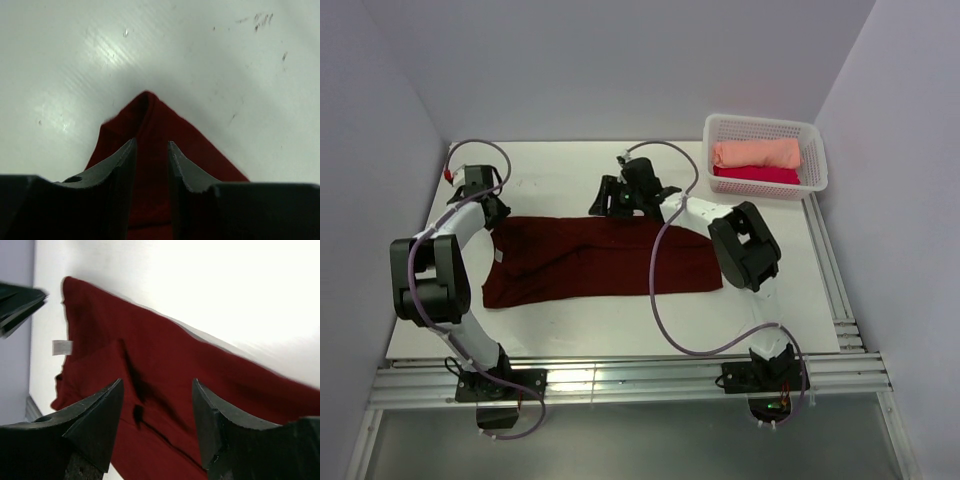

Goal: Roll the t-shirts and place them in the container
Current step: Fold the tshirt

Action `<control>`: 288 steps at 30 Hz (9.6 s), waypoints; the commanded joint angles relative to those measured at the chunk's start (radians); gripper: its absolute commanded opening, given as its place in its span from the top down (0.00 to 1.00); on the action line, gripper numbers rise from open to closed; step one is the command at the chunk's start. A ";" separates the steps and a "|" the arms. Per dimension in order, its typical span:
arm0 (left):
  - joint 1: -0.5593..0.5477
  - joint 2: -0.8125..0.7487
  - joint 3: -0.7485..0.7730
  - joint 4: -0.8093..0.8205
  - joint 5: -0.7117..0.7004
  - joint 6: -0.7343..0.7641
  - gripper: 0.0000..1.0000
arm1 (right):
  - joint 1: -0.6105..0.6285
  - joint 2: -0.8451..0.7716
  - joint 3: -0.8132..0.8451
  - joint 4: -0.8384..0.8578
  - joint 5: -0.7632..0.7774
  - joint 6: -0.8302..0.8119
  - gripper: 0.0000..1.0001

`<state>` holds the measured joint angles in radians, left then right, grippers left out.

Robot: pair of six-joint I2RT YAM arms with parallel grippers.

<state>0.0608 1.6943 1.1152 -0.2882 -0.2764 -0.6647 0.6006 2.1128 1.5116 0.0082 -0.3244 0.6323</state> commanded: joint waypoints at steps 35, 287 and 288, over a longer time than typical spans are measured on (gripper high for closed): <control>0.065 0.265 0.210 -0.043 0.098 0.071 0.70 | 0.179 0.266 0.369 -0.154 -0.021 -0.083 0.45; 0.102 0.163 0.080 0.046 0.144 0.025 1.00 | 0.384 0.191 0.076 0.329 -0.398 0.110 0.91; 0.102 0.163 0.081 0.046 0.143 0.025 1.00 | 0.389 0.193 0.079 0.337 -0.404 0.112 0.89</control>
<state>0.1658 1.8622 1.1641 -0.2504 -0.1101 -0.6640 0.9600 2.3276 1.5776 0.2596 -0.6640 0.7139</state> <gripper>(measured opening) 0.023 0.091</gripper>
